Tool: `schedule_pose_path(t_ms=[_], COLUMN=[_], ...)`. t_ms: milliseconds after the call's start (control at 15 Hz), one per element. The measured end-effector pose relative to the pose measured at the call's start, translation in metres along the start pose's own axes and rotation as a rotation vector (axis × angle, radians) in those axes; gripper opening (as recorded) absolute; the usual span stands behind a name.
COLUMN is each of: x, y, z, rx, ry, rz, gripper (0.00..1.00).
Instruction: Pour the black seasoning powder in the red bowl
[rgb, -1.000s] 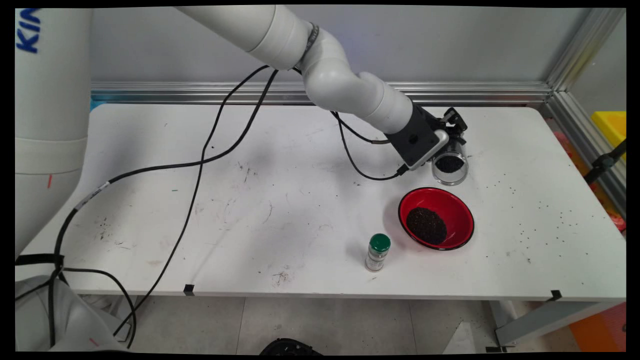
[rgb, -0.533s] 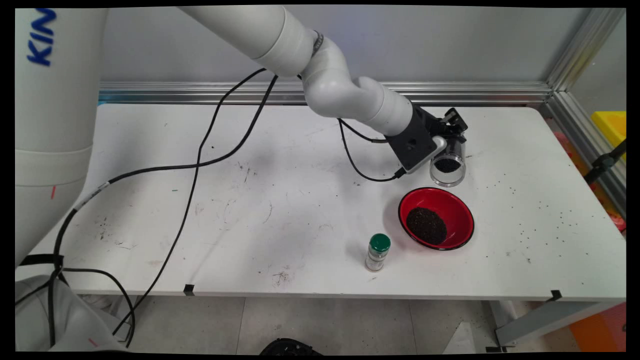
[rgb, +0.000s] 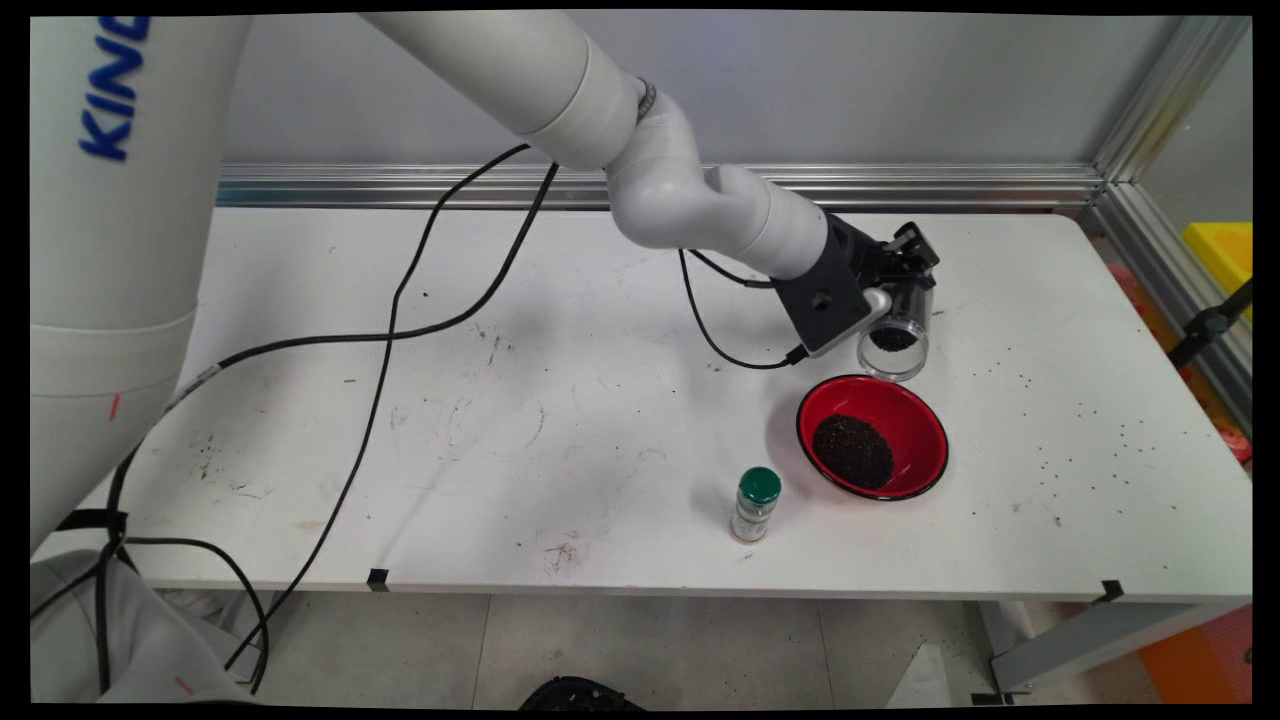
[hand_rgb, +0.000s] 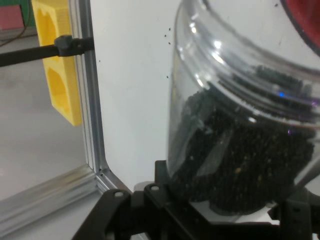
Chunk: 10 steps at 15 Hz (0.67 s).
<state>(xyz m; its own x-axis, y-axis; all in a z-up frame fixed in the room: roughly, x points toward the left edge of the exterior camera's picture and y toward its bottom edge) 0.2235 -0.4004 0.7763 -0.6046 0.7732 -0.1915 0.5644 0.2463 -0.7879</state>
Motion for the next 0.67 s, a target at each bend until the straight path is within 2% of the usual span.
schedule_pose_path(t_ms=[667], x=[0.0088], y=[0.0033], z=[0.0007], rx=[0.038], ry=[-0.011], rz=[0.082], gripper=[0.0])
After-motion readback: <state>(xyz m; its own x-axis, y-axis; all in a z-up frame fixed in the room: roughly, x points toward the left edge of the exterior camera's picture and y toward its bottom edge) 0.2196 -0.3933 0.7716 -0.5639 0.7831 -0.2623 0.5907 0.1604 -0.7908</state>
